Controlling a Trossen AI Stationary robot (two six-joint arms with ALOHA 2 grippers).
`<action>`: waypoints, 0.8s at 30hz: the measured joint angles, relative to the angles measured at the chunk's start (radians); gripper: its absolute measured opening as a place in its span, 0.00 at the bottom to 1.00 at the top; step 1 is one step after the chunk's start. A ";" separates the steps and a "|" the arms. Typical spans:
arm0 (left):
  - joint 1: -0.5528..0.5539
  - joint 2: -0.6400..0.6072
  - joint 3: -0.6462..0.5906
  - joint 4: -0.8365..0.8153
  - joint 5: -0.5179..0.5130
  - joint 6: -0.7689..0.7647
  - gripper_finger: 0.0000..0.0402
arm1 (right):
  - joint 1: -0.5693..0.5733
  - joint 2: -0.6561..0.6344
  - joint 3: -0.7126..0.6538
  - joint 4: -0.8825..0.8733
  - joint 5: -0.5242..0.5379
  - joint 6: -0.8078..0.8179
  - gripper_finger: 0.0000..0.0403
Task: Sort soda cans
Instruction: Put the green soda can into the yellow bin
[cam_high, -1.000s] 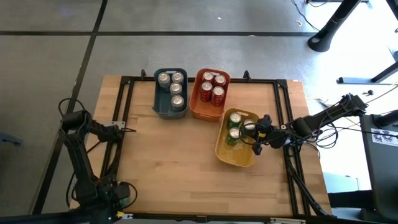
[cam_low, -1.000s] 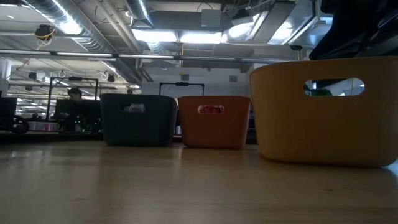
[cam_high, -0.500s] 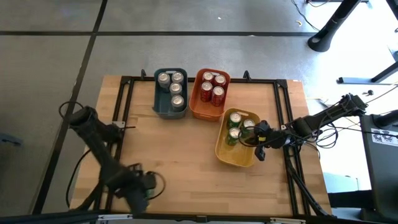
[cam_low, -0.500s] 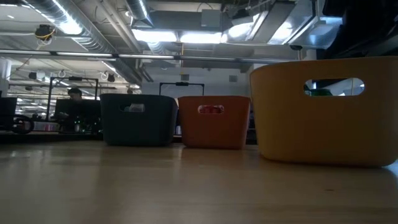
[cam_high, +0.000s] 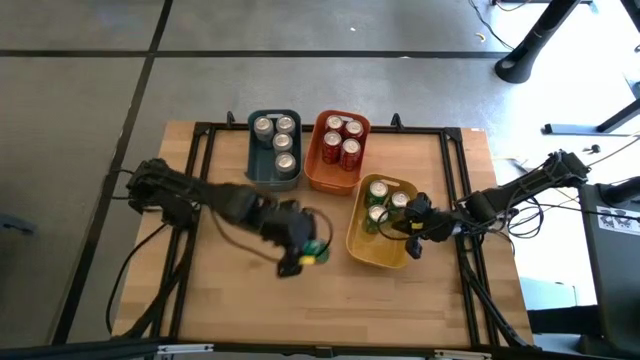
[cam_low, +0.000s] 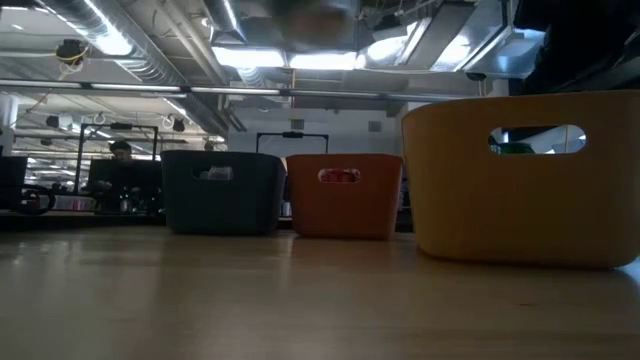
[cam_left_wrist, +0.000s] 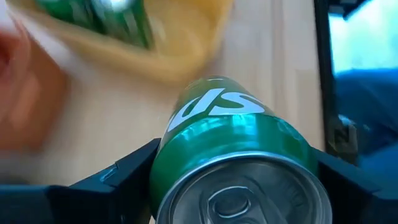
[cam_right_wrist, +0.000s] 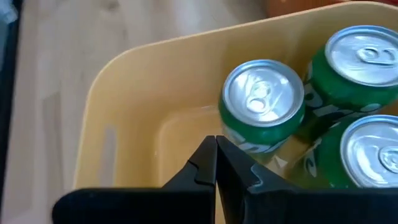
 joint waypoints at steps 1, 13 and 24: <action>0.025 0.012 0.011 0.030 -0.003 0.046 0.74 | 0.000 0.013 0.000 0.011 0.019 0.015 0.01; 0.183 0.203 0.138 0.239 -0.006 0.288 0.74 | -0.001 0.006 0.053 0.101 0.168 0.095 0.01; 0.174 0.353 0.141 0.419 -0.001 0.377 0.74 | -0.002 -0.039 0.170 0.074 0.297 -0.108 0.01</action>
